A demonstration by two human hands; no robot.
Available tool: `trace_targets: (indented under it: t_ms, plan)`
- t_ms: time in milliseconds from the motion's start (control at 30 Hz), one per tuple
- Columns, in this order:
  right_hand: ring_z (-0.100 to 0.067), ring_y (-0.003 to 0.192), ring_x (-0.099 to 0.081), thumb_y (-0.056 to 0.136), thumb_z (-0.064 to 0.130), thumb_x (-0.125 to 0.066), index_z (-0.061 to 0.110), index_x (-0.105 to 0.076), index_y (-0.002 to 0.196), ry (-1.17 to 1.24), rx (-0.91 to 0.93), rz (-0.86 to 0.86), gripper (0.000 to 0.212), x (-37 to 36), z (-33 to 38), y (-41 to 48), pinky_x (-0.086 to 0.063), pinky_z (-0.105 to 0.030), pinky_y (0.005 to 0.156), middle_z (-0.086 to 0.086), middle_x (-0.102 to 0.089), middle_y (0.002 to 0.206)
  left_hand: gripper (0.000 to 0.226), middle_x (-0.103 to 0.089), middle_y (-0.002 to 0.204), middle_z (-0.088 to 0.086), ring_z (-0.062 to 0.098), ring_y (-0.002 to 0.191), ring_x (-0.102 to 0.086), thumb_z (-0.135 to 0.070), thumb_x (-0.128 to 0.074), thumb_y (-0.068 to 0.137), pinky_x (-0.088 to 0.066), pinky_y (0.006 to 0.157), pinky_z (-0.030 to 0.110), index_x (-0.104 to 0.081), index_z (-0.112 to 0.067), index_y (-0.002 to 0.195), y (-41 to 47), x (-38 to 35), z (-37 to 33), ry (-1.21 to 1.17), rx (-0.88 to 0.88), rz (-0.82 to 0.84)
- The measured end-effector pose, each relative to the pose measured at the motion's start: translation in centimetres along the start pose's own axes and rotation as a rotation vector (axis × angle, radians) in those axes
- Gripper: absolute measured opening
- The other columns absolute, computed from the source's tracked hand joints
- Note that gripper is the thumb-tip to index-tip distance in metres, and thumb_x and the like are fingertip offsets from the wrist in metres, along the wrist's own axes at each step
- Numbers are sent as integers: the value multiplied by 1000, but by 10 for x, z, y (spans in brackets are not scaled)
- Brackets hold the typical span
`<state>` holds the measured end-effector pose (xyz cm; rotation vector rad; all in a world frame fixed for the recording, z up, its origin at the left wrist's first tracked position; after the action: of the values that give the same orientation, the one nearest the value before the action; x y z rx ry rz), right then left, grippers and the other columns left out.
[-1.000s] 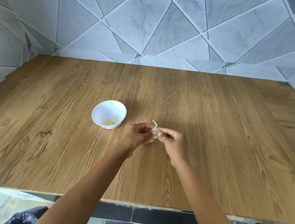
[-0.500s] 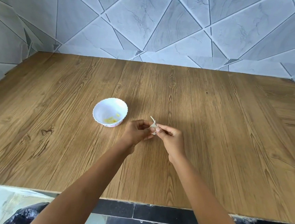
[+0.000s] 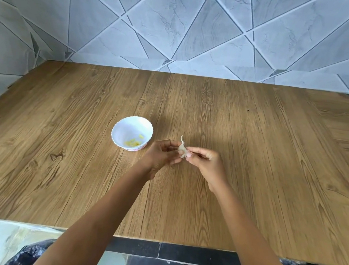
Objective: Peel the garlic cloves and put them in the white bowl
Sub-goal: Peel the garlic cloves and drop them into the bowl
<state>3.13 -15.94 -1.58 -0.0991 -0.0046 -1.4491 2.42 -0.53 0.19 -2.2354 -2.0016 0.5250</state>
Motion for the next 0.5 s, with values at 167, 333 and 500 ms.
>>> trace_targets:
  t_ms: [167,333,500]
  plan:
    - [-13,85,-70,84,7,-69,11,-70,102,24,-2,-15,18,-2,3,0,-56,-24,78,-7,-72,95,14,-69,90,8,15,86,-67,2,-63,85,-56,74,20,-66,-8,95,0,2,-1,0,-13,-44]
    - [-16,86,-70,80,11,-73,13,-70,103,-104,60,-24,23,-3,4,1,-57,-35,81,-5,-73,92,11,-70,81,5,10,75,-68,1,-65,84,-56,72,19,-66,-8,89,-2,0,-4,45,-56,-82]
    - [-16,81,-71,80,7,-72,9,-71,102,-153,69,-16,23,-5,10,-2,-57,-39,80,-3,-73,85,17,-70,81,4,7,70,-66,1,-73,77,-52,66,17,-66,-13,85,-4,-2,-8,288,-160,-116]
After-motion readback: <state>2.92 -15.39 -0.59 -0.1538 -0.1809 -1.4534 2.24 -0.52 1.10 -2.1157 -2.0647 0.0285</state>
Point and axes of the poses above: each hand's wrist, its own y-axis towards the middle knuckle, its own x-axis out of the back of the hand, z = x × y, the point moved 2 cm from there along y, towards the middle knuckle
